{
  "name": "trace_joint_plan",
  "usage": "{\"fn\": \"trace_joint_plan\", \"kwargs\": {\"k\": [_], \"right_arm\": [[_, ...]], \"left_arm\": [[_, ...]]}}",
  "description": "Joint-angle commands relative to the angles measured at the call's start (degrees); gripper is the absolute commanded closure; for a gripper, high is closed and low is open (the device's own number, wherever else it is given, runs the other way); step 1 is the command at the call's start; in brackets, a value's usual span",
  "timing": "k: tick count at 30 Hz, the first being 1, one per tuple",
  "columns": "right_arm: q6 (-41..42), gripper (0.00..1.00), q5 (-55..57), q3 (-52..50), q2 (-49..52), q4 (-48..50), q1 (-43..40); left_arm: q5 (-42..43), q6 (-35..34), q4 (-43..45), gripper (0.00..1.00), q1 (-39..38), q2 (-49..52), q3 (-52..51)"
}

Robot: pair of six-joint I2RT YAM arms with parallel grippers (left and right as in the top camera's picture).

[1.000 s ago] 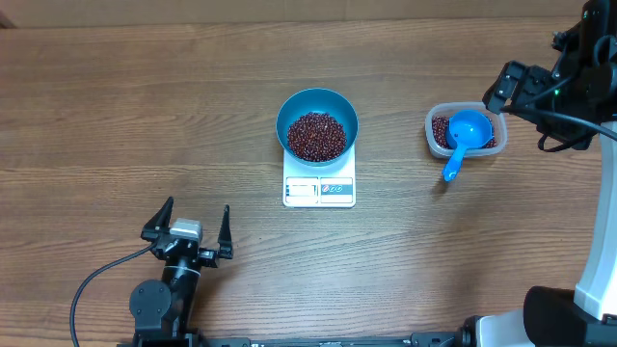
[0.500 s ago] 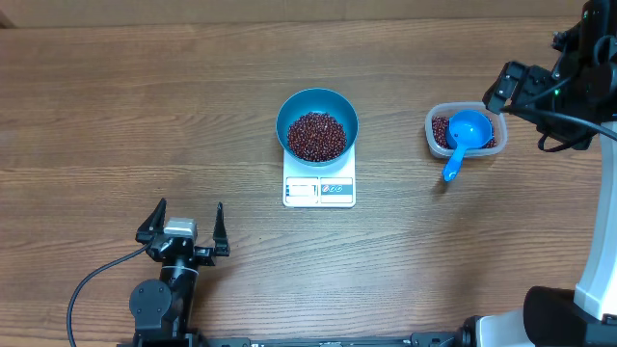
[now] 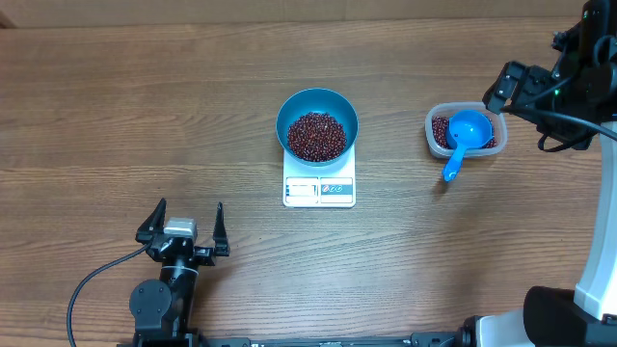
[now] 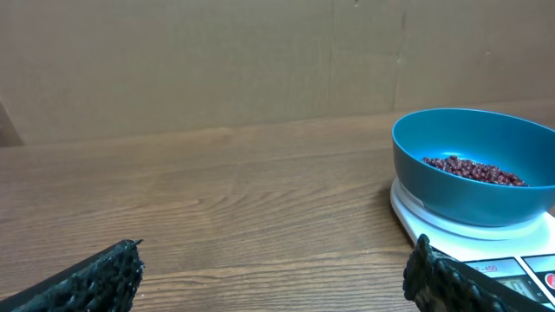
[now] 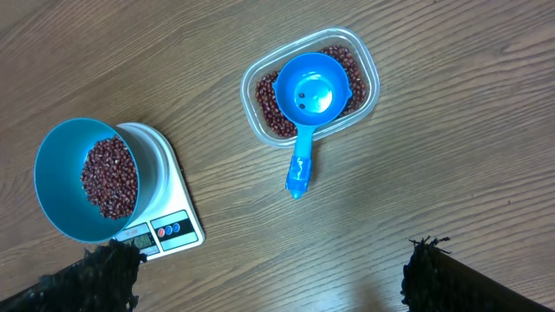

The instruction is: Scoop item into bowl and weigh 150g on scale

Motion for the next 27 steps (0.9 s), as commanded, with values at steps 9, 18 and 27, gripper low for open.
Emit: {"fn": "trace_joint_plan", "kwargs": {"k": [9, 18, 27], "right_arm": [[-0.3, 0.0, 0.5, 1.0, -0.2, 0.2, 0.0], [-0.5, 0.0, 3.1, -0.5, -0.4, 8.1, 0.3], [-0.5, 0.0, 3.9, -19.4, -9.1, 32.6, 6.8]], "left_arm": [[-0.8, -1.2, -0.2, 0.01, 0.4, -0.6, -0.2], [-0.8, -1.2, -0.2, 0.01, 0.4, -0.6, -0.2], [-0.8, -1.2, -0.2, 0.0, 0.4, -0.6, -0.2]]}}
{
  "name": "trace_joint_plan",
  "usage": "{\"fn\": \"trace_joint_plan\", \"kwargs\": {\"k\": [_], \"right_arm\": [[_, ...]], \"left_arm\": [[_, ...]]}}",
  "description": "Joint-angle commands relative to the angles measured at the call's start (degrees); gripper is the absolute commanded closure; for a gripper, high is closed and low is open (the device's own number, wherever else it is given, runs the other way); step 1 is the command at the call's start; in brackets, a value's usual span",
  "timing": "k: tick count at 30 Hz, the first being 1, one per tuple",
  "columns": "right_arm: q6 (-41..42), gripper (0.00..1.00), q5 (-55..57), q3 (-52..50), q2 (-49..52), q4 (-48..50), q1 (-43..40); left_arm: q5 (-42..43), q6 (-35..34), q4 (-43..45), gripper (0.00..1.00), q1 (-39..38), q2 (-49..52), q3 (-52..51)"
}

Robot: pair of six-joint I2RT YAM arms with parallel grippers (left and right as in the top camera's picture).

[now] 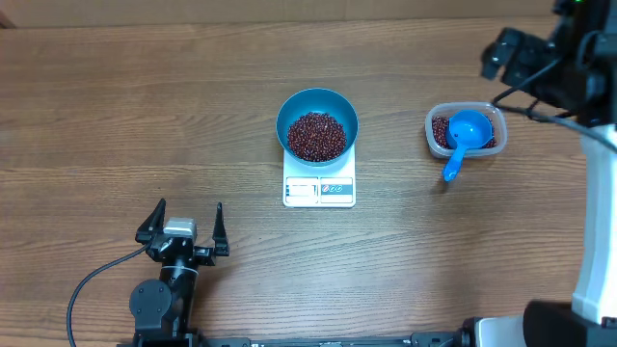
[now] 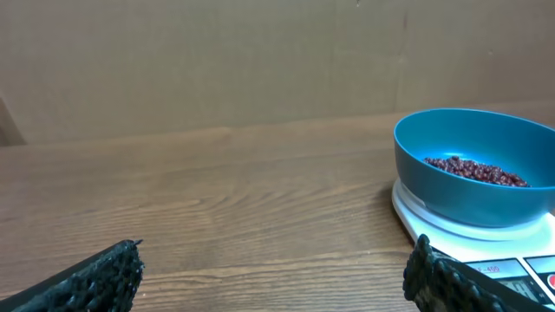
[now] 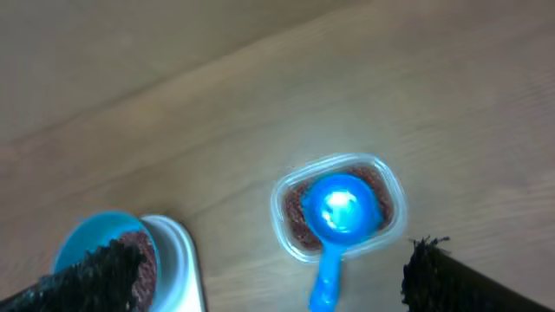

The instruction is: Scoop item into bowl and weigh 150g on scale

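A blue bowl (image 1: 317, 123) holding red beans stands on the white scale (image 1: 319, 190) at mid-table; the bowl (image 2: 473, 165) also shows in the left wrist view. To the right, a clear tub (image 1: 466, 131) of red beans has a blue scoop (image 1: 461, 138) resting in it, handle pointing toward the front. My right gripper (image 1: 511, 53) hangs high at the far right, open and empty, above the tub (image 3: 338, 212). My left gripper (image 1: 183, 228) rests open near the front left, nothing between its fingers.
A brown cardboard wall (image 2: 217, 61) stands behind the table. The scale's display and buttons (image 1: 319, 190) face the front edge. A black cable (image 1: 92, 280) trails from the left arm's base.
My right gripper has moved up and toward the back, away from the tub; its view is blurred and shows the tub and scoop smaller. The left arm, bowl and scoop stayed put.
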Motion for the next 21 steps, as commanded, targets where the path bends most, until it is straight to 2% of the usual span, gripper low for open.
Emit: {"fn": "trace_joint_plan", "kwargs": {"k": [1, 9, 15, 21], "right_arm": [[-0.3, 0.0, 1.7, -10.2, -6.7, 8.3, 4.0], [-0.2, 0.0, 2.1, -33.4, -17.6, 29.0, 8.0], [0.0, 0.0, 2.1, -52.7, -32.0, 47.0, 8.4], [-0.1, 0.0, 2.3, -74.8, -51.9, 66.9, 8.3]], "left_arm": [[-0.5, -1.2, -0.2, 0.0, 0.4, -0.6, -0.2], [-0.5, -1.2, -0.2, 0.0, 0.4, -0.6, -0.2], [-0.5, -1.2, -0.2, 0.0, 0.4, -0.6, -0.2], [-0.5, -1.2, -0.2, 0.01, 0.4, -0.6, -0.2]]}}
